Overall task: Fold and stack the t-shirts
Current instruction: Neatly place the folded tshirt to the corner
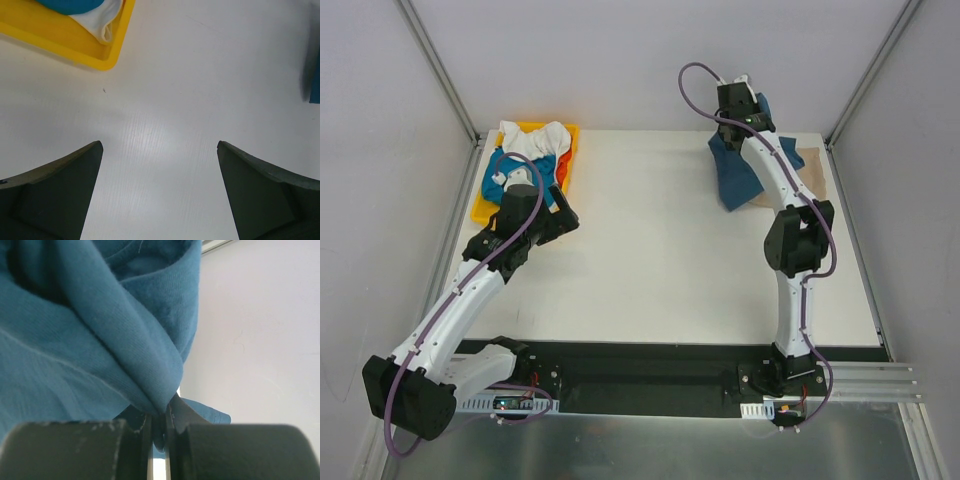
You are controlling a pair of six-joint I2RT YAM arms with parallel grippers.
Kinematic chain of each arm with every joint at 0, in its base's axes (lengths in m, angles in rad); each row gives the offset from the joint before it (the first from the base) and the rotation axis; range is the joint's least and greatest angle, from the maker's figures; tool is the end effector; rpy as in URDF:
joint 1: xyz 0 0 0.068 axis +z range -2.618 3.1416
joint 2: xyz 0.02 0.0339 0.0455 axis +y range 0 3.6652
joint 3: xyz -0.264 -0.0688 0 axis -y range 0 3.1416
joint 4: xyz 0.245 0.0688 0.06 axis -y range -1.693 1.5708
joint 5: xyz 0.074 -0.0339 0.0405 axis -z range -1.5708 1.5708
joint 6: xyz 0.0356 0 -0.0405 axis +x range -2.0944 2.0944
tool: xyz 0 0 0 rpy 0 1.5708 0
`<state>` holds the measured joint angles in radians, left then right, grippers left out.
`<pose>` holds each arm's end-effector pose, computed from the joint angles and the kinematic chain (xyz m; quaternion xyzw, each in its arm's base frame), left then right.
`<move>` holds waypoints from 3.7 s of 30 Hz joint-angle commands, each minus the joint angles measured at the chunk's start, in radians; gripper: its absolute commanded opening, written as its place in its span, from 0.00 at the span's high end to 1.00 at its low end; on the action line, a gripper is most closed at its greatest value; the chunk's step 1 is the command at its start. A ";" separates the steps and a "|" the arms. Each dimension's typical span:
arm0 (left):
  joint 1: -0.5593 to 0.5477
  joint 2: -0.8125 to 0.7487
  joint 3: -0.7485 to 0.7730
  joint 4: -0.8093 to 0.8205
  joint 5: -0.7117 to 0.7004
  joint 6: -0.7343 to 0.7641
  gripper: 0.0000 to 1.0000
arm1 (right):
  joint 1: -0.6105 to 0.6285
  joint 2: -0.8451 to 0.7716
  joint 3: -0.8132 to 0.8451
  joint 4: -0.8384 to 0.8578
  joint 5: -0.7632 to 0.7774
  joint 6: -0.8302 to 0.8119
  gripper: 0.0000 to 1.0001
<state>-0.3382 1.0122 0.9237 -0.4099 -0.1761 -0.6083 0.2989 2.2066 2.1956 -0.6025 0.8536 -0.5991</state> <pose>0.2145 -0.0688 0.3234 -0.1598 0.8425 -0.1647 0.4874 0.4877 0.1222 0.3271 -0.1790 0.8107 -0.4260 0.3596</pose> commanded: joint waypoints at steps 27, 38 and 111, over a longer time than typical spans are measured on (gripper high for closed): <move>0.011 0.072 0.063 -0.029 -0.019 0.004 0.01 | -0.128 -0.015 0.115 0.015 -0.096 0.084 0.92; 0.013 0.146 0.098 -0.030 0.000 0.001 0.01 | -0.210 0.062 0.128 0.004 -0.244 0.157 0.90; 0.024 -0.015 -0.224 -0.024 0.188 -0.128 0.01 | -0.192 -1.354 -1.602 0.379 -0.871 0.726 0.03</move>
<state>-0.3252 1.0222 0.7464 -0.4488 -0.0025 -0.7006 0.0910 0.9169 0.6228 -0.3229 0.0097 0.0769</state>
